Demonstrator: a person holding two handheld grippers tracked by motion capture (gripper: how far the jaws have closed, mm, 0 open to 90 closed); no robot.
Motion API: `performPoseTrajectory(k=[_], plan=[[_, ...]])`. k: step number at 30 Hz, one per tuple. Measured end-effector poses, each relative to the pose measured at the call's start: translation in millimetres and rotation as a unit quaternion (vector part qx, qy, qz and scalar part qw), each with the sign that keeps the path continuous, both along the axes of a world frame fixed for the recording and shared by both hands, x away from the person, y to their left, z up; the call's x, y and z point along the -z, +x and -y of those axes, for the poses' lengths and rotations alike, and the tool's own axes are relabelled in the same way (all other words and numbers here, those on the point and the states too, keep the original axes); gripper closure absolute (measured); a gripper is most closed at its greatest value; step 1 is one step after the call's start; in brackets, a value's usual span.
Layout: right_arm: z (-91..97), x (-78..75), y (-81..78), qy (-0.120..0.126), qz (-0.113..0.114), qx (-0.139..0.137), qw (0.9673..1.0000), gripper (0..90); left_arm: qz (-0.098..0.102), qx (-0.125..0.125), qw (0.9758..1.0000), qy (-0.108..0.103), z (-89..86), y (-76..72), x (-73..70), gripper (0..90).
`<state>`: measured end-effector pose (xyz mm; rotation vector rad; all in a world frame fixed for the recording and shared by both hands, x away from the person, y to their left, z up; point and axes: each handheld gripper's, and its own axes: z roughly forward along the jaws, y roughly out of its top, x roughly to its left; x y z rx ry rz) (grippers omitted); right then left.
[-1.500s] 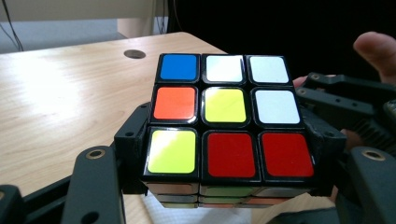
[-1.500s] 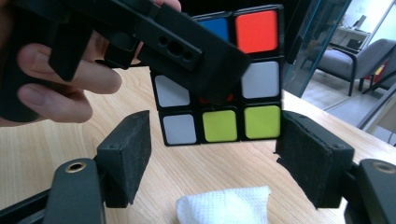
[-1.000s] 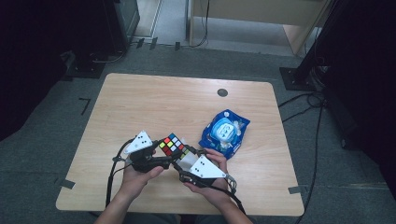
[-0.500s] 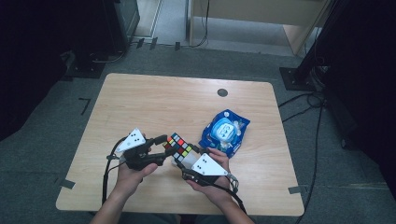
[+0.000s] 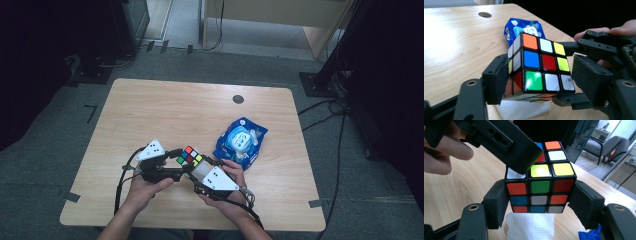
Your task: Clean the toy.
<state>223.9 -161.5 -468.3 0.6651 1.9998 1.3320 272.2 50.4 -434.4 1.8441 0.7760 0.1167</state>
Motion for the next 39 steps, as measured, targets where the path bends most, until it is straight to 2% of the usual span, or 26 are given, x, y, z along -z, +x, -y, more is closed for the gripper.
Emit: performPoseTrajectory(k=[5,7,9,12,19,23,25,30,33,36,38,39], plan=[[-1.4,-1.0,-1.6,-0.003,0.003,-0.001,1.0,35.0,-0.014,0.0,0.9996,0.022,7.2,0.2,4.9,26.3],[-3.1,-1.2,-2.8,-0.01,0.009,0.001,0.9999,34.9,-0.017,-0.005,0.9996,0.023,8.7,0.1,5.9,26.7],[-4.4,-1.2,-4.1,-0.013,0.011,-0.001,0.9998,34.9,-0.019,-0.012,0.9994,0.026,8.9,0.3,6.5,30.9],[-7.4,-0.3,-6.1,-0.031,0.027,-0.001,0.9992,34.9,-0.024,-0.017,0.9993,0.024,8.0,0.7,7.2,32.8],[-7.2,1.4,-5.1,-0.028,0.036,-0.007,0.9989,34.4,-0.048,-0.014,0.9987,0.004,4.4,3.8,8.6,34.2],[-7.6,6.6,-2.1,-0.043,0.033,-0.001,0.9985,33.2,-0.051,-0.007,0.9986,-0.013,2.0,3.7,5.8,34.2],[-6.2,8.8,-0.6,-0.043,0.03,0.0,0.9986,32.7,-0.052,-0.005,0.9986,-0.012,1.4,3.5,4.2,34.2],[-7.1,8.9,-1.5,-0.041,0.034,-0.007,0.9986,32.6,-0.073,0.014,0.997,-0.02,3.1,5.2,6.5,34.2],[-7.3,9.5,-1.0,-0.044,0.034,-0.005,0.9985,34.1,-0.073,0.01,0.9971,-0.019,3.6,5.3,6.7,34.2],[-5.5,6.0,-0.2,-0.043,0.027,-0.009,0.9987,34.4,-0.07,0.016,0.9968,-0.035,1.4,5.7,5.9,33.8],[-2.0,1.8,1.7,-0.044,0.017,-0.014,0.9988,34.6,-0.068,0.018,0.9955,-0.063,-3.5,6.5,2.3,30.7],[1.3,0.2,3.2,-0.047,0.016,-0.011,0.9987,34.6,-0.066,0.016,0.995,-0.072,-6.5,7.0,-0.1,26.1]])
